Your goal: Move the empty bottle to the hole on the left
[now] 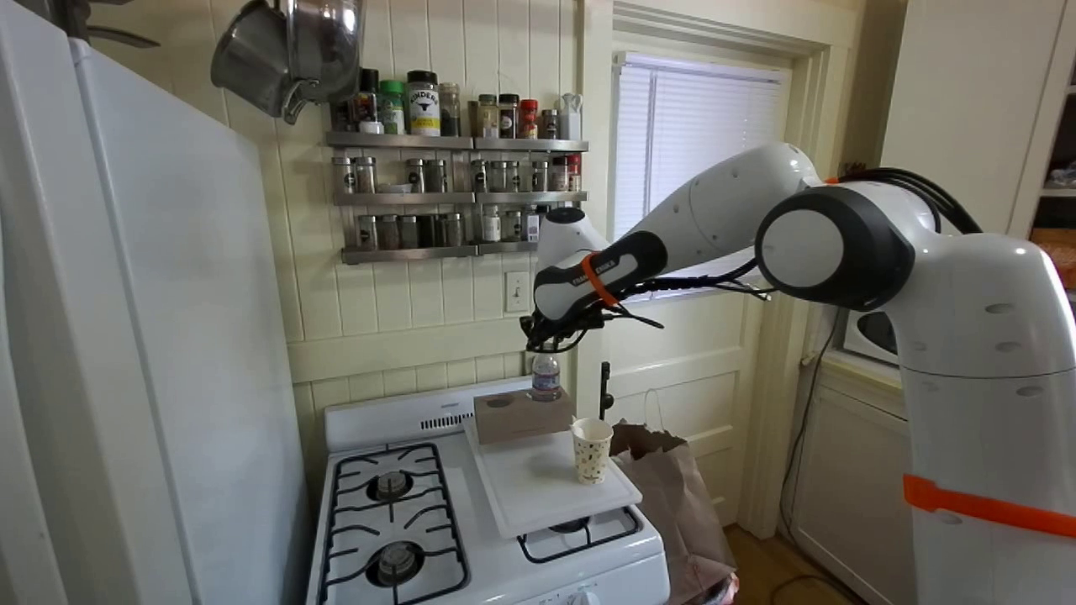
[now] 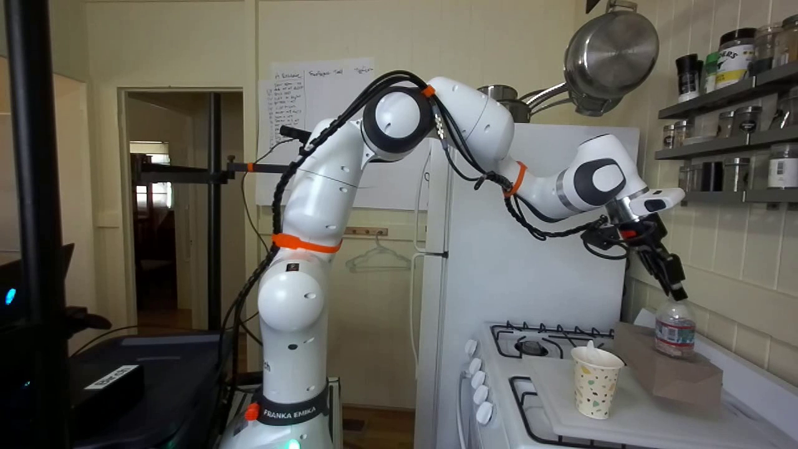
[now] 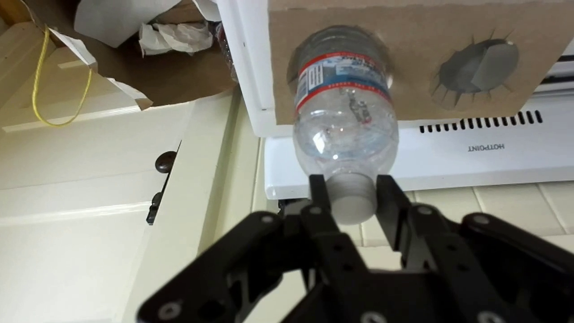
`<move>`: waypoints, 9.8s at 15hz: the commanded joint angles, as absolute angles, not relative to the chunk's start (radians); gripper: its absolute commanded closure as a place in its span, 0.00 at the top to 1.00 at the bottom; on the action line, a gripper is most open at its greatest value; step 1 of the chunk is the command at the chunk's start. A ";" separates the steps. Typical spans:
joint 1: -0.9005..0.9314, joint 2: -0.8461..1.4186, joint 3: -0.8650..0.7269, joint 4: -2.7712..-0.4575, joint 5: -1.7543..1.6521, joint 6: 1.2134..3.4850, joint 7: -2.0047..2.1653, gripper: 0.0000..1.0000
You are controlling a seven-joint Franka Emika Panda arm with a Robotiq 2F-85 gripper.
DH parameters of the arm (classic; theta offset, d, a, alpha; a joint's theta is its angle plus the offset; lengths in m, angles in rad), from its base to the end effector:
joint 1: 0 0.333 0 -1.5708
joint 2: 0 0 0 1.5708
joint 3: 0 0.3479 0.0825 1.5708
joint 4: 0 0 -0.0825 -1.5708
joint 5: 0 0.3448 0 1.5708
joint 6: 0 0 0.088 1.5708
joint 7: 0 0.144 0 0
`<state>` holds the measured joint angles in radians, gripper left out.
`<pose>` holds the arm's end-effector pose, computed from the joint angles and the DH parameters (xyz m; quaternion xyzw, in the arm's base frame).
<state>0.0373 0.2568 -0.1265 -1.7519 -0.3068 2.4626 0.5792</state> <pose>0.6552 -0.0575 0.4886 0.9400 -0.2209 0.2482 0.0774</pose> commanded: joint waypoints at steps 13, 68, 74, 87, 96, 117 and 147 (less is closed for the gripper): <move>0.053 0.290 -0.180 -1.830 -0.403 2.570 0.593 0.08; 0.163 0.487 -0.386 -2.055 -0.440 3.277 0.599 0.42; 0.163 0.463 -0.381 -2.045 -0.439 3.275 0.598 0.19; 0.097 0.326 -0.257 -2.032 -0.377 3.233 0.650 0.16; 0.391 0.406 -0.653 -1.962 -0.436 3.285 0.615 0.16; 0.715 0.565 -0.978 -2.018 -0.511 3.267 0.387 0.16; 0.583 0.417 -0.771 -2.044 -0.239 3.231 0.608 0.16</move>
